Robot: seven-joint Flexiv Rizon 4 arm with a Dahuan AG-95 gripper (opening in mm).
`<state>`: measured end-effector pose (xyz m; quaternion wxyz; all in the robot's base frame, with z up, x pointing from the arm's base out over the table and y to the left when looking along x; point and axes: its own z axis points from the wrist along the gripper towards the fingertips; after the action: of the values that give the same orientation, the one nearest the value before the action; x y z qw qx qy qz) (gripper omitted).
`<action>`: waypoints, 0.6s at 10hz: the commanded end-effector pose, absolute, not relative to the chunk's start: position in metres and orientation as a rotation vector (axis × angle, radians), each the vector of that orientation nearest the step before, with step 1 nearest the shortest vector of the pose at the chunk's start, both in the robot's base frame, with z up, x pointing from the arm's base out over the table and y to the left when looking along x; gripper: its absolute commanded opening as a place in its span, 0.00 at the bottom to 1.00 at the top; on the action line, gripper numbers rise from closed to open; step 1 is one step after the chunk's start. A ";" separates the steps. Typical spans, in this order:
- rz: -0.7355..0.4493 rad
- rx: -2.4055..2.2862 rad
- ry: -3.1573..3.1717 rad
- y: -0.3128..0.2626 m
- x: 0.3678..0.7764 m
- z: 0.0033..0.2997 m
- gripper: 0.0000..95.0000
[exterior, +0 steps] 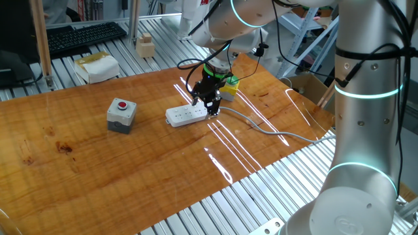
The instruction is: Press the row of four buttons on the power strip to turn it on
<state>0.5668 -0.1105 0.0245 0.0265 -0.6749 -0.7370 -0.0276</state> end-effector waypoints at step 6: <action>-0.133 -2.064 -2.271 -0.112 0.569 0.005 0.80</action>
<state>0.5680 -0.1124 0.0083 0.0359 -0.6711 -0.7391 -0.0449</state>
